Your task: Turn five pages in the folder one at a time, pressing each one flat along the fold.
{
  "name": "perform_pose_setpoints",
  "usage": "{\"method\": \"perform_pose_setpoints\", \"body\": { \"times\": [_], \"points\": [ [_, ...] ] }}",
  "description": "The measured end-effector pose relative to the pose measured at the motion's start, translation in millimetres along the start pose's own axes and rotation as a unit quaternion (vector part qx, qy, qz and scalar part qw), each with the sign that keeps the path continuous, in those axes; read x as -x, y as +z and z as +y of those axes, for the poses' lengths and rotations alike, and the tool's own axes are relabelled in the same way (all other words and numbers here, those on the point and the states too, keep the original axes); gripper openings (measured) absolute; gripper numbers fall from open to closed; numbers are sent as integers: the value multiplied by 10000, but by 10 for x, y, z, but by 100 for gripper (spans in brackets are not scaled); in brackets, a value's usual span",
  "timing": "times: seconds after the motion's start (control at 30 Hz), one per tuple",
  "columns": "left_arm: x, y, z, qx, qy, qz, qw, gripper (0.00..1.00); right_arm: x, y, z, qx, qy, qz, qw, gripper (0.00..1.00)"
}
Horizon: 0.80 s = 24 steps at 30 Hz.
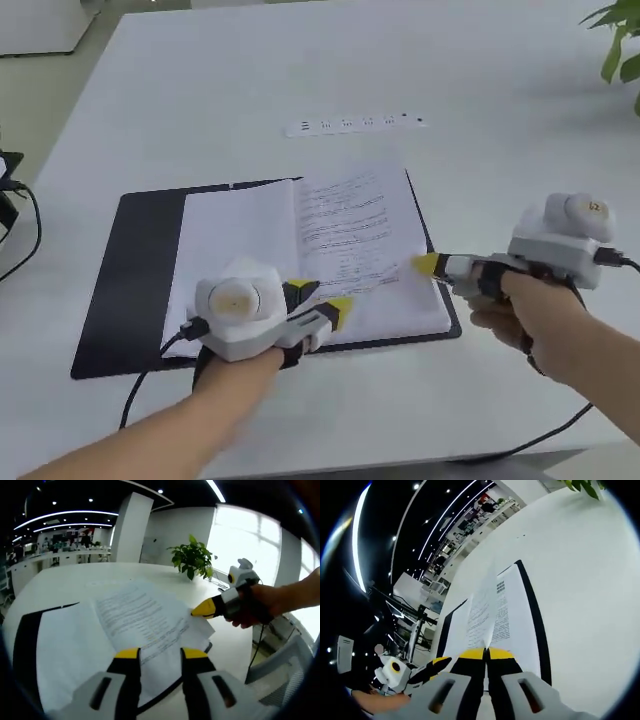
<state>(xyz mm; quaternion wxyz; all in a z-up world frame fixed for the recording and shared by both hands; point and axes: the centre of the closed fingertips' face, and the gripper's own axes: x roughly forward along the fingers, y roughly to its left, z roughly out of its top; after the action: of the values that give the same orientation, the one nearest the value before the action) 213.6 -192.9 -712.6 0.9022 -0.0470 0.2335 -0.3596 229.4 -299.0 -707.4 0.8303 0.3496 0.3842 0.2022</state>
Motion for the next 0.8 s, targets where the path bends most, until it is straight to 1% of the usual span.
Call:
{"method": "perform_pose_setpoints", "body": {
  "times": [0.03,0.07,0.1,0.13,0.17,0.2,0.23,0.3,0.33,0.4,0.5,0.57,0.6,0.67,0.7,0.73,0.8],
  "points": [
    [50,40,20,45,22,-75,10000,30,15,-12,53,-71,23,24,10000,0],
    [105,81,47,90,66,-161,9998,31,30,-19,164,-164,166,37,9997,0],
    [187,128,79,157,95,-252,9995,32,35,-21,194,-197,186,40,9996,0],
    [236,145,100,206,90,-291,9993,32,48,-25,260,-243,196,32,9995,0],
    [294,168,122,219,116,-339,9991,32,57,-26,312,-276,219,14,9994,0],
    [384,205,148,184,159,-407,9989,32,66,-30,410,-336,308,-6,9990,0],
    [441,221,169,189,172,-441,9987,32,70,-29,480,-364,385,-35,9986,0],
    [575,243,244,222,235,-509,9982,32,43,-7,550,-363,419,-50,9984,0],
    [654,248,294,208,271,-543,9979,32,25,13,625,-381,529,-95,9978,0],
    [790,247,373,231,351,-582,9974,33,-12,29,695,-376,576,-131,9975,0],
    [941,227,489,239,476,-611,9967,33,-54,38,798,-342,645,-200,9971,0],
    [1094,199,604,293,597,-661,9956,33,-115,42,903,-56,646,-256,9976,0],
    [1137,186,635,297,632,-661,9954,33,-140,42,944,0,651,-278,9975,0],
    [1245,148,701,327,723,-666,9946,33,-219,19,1056,187,680,-232,9972,0],
    [1282,137,721,328,750,-671,9944,33,-275,-15,1120,274,695,-165,9971,0],
    [1335,122,747,321,783,-680,9941,32,-294,-36,1144,311,706,-126,9969,0],
    [1419,99,795,345,864,-677,9934,33,-396,-130,1253,447,737,37,9963,0]
  ]
}}
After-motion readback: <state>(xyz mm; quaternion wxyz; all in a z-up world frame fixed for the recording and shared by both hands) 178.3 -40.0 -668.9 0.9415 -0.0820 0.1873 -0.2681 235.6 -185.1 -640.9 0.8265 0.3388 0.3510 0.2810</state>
